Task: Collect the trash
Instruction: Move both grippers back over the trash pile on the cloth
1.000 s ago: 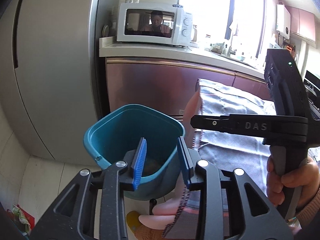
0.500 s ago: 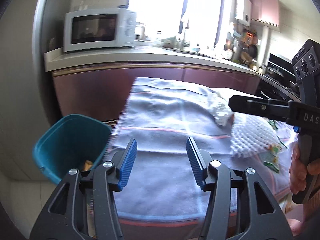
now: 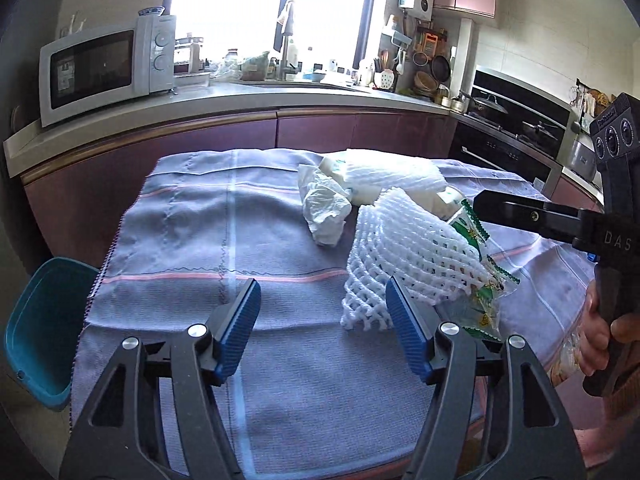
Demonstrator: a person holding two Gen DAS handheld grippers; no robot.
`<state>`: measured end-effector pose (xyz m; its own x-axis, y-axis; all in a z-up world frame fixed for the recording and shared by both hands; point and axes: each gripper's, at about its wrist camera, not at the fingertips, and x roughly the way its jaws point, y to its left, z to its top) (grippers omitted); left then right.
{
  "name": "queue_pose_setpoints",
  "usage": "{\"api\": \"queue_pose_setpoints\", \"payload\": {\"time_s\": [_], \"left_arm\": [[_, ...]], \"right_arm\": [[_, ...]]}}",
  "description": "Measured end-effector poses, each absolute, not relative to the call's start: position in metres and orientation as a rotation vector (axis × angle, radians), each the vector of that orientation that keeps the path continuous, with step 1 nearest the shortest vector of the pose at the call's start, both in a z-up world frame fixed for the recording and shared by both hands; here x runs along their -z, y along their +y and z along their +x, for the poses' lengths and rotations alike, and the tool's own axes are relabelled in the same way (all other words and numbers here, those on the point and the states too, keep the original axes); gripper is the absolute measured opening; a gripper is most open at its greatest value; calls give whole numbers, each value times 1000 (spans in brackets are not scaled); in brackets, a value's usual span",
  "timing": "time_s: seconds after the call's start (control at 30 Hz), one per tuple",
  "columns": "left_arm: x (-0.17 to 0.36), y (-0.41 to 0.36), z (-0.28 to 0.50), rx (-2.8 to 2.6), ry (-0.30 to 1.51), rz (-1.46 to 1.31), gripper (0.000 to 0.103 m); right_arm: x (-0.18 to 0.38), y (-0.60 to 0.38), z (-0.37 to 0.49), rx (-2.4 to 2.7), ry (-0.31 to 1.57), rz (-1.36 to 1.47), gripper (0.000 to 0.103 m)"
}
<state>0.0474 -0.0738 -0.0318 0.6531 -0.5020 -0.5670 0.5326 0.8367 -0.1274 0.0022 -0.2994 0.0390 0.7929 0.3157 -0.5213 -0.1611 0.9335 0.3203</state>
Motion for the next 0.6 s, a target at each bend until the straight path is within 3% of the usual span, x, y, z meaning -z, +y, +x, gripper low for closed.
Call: {"api": "queue_pose_setpoints", "payload": {"time_s": [0.6], "left_arm": [[53, -114, 71, 686, 752, 49, 70]], "right_arm": [[-20, -327, -11, -206, 615, 317, 41]]}}
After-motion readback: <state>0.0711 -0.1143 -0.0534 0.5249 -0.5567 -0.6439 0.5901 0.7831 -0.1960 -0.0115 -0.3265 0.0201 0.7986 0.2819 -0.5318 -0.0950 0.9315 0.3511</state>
